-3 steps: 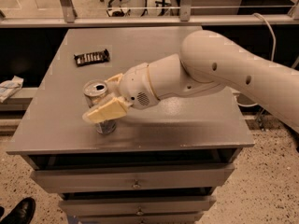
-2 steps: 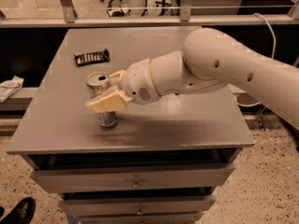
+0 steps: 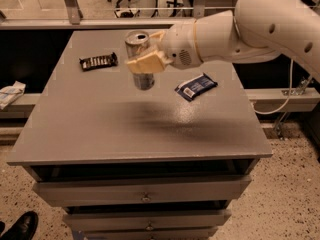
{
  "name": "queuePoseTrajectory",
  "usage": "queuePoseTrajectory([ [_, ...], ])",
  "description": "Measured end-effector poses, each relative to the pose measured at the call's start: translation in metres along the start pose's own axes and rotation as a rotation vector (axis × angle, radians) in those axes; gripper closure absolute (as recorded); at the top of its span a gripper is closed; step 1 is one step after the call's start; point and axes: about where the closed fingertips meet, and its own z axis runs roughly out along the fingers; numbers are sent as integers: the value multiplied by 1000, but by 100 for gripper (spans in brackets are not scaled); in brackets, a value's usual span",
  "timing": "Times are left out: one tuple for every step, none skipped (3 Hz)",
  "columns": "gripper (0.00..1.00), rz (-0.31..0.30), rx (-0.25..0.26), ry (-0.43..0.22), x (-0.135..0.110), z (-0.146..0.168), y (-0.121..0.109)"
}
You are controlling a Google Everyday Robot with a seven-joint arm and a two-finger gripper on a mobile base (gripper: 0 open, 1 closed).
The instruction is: Move redbull can near rxbar chocolate
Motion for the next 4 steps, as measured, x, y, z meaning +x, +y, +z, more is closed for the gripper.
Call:
queuePoseTrajectory([
  [100, -13, 22, -6, -8, -7, -9],
  [100, -13, 27, -42, -8, 0, -9],
  [100, -31, 31, -118, -15, 28, -30],
  [100, -44, 19, -166, -19, 65, -56],
])
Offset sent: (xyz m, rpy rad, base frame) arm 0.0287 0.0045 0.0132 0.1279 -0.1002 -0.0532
